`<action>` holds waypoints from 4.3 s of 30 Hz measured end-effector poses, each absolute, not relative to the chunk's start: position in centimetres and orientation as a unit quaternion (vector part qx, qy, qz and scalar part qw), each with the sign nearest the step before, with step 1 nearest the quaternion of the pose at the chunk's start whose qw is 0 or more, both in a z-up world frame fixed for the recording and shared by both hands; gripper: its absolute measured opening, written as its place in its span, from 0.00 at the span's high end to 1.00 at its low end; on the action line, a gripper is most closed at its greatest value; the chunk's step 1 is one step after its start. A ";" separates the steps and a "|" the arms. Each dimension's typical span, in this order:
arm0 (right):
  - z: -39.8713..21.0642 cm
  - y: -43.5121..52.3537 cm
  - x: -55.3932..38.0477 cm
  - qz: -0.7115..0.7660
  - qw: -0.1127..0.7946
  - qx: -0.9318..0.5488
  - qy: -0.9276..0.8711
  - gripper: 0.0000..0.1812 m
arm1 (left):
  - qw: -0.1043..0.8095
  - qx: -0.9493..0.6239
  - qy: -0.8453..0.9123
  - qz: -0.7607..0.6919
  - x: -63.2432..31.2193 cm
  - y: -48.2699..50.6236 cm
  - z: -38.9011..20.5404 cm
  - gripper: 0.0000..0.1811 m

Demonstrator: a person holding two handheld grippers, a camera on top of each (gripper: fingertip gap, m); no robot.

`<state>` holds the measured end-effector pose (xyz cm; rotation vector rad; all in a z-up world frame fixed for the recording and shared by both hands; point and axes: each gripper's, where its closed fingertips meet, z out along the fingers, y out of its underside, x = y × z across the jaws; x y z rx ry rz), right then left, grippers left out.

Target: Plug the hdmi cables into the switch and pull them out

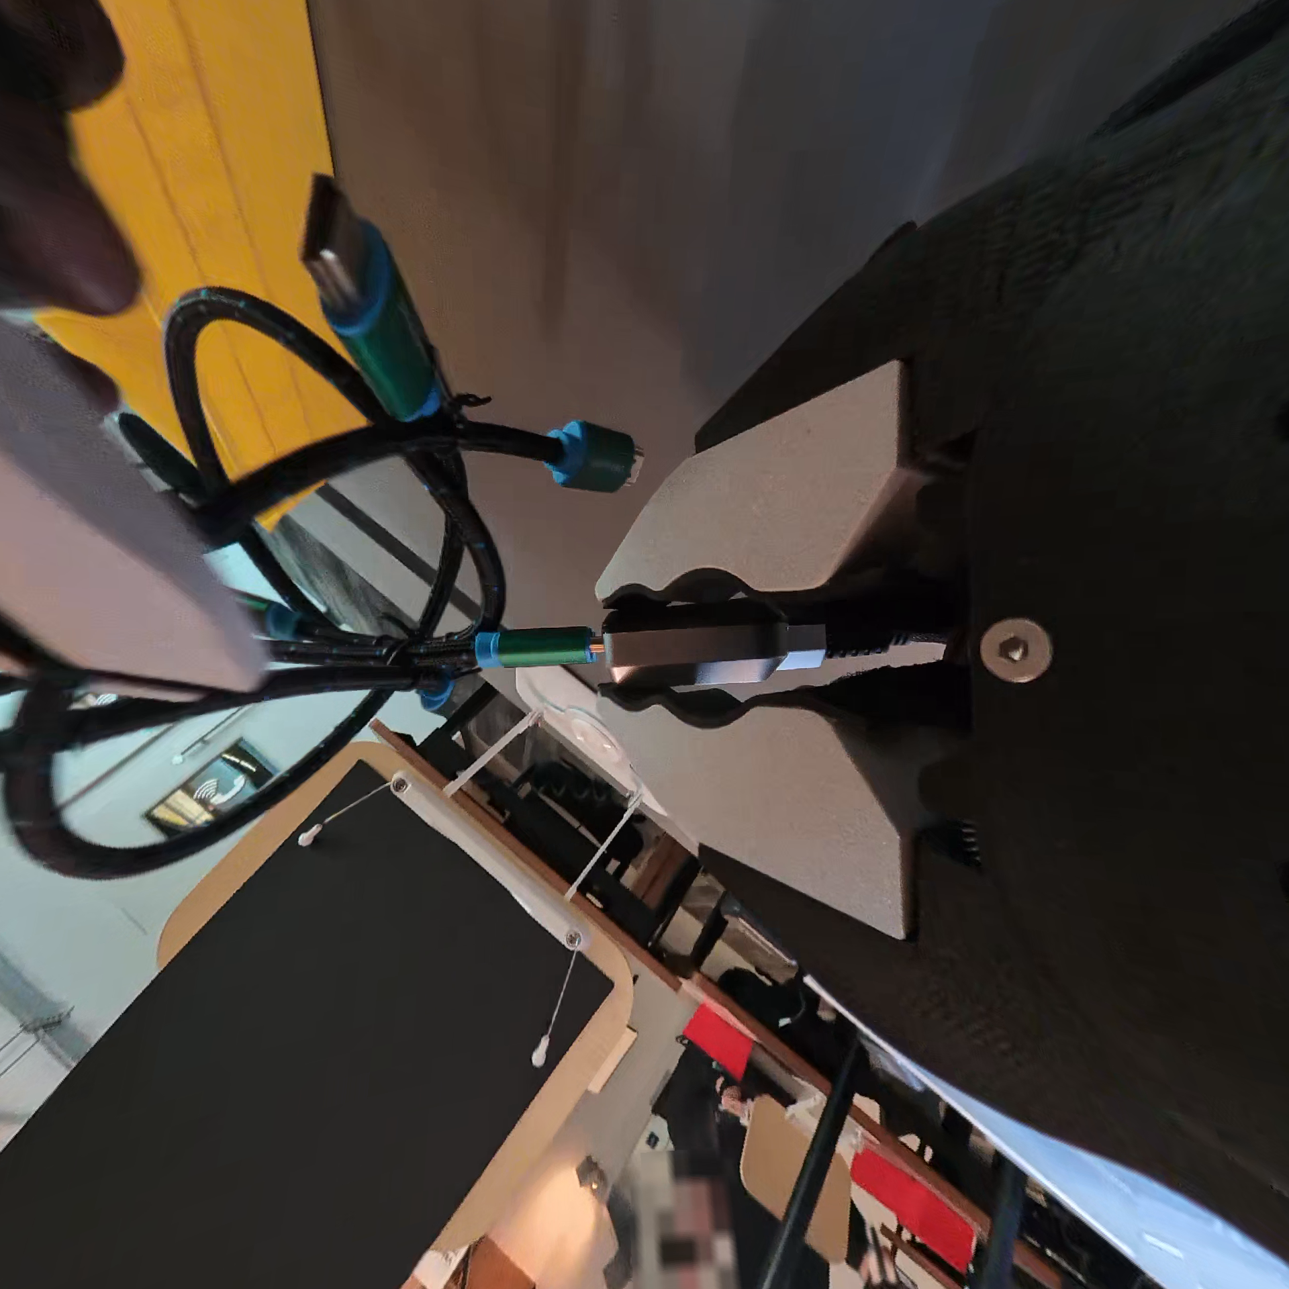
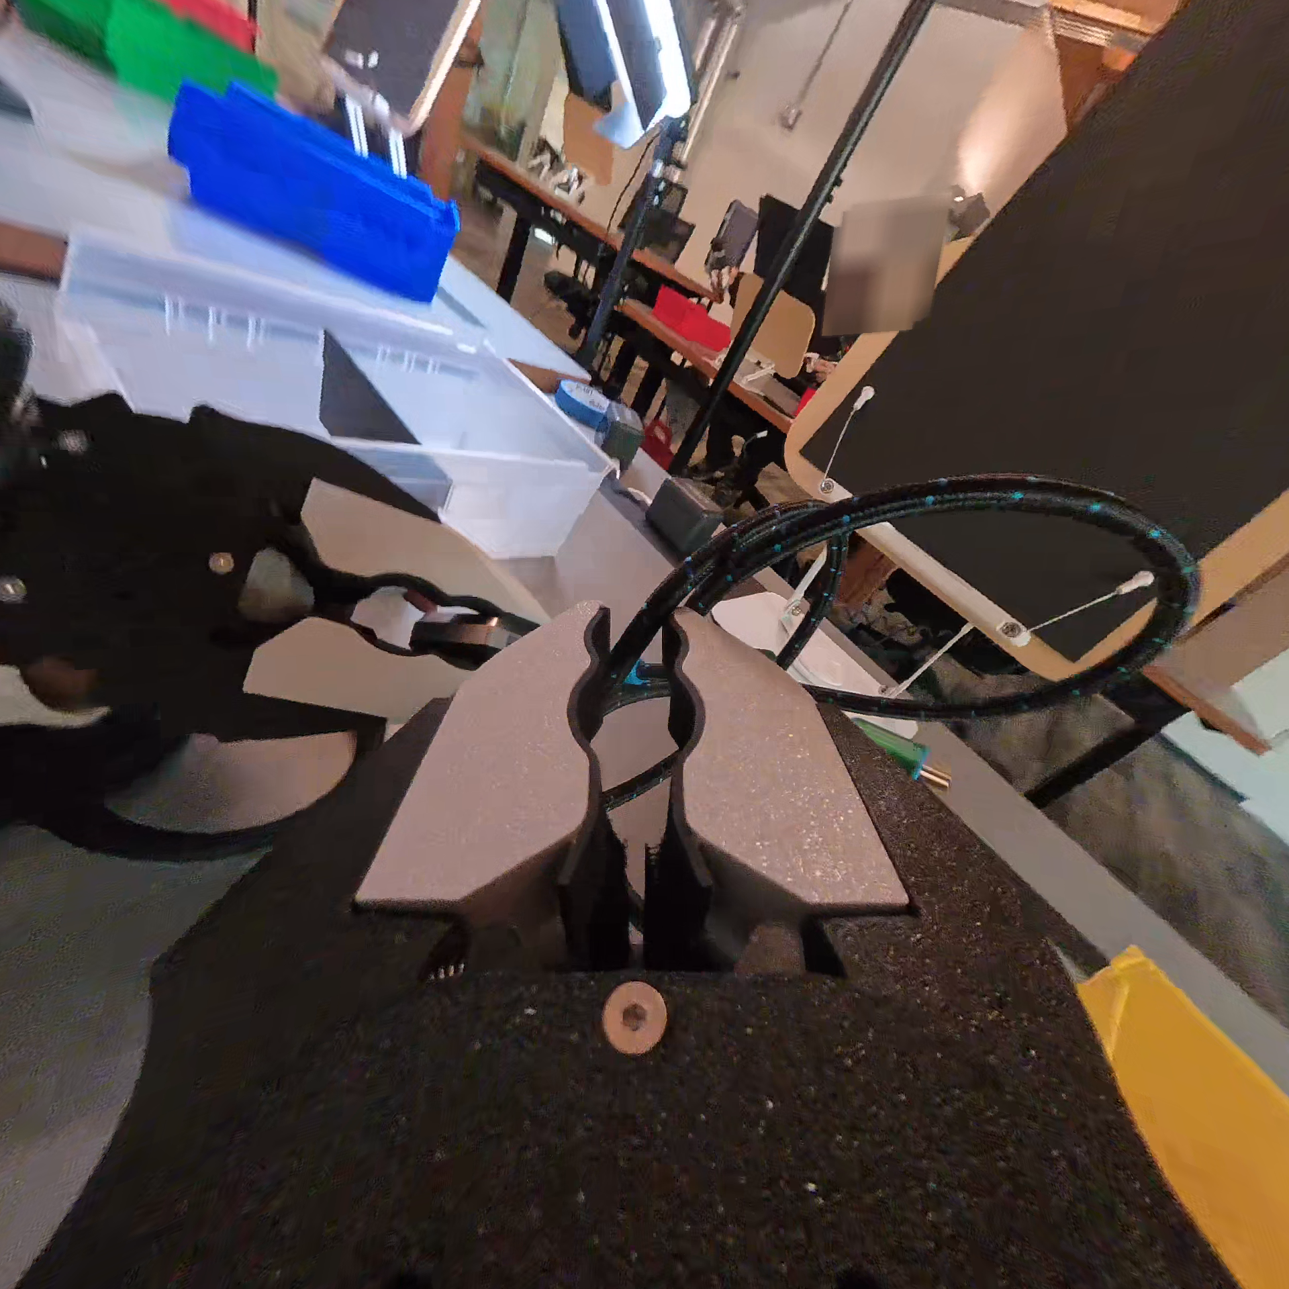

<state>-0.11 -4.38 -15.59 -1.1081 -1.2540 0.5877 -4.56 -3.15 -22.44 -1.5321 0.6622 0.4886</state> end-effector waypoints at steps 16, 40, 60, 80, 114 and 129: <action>-15.4 5.4 9.3 0.219 0.662 -0.621 -0.358 0.95 | 0.724 -0.588 0.359 0.036 -1.2 -6.3 -20.6 0.89; -2.3 7.0 20.4 0.213 0.782 -0.540 -0.229 0.97 | 0.771 -0.604 0.181 -0.093 -5.5 -5.6 -18.3 0.90; -13.7 14.2 25.1 0.050 0.698 -0.691 -0.182 0.75 | 0.748 -0.632 0.186 -0.082 -5.4 -4.9 -19.7 0.89; -25.1 -7.0 -0.7 0.063 0.557 -0.323 -0.763 0.89 | 0.653 -0.674 0.339 0.072 -2.3 -4.1 -24.3 0.89; -28.8 -4.2 -1.0 -0.055 0.455 -0.286 -0.841 0.93 | 0.529 -0.700 0.465 0.115 -1.7 -4.4 -29.3 0.84; -21.2 -3.0 3.2 0.033 0.600 -0.313 -0.736 0.93 | 0.557 -0.712 0.362 0.227 -8.2 -3.5 -26.4 0.88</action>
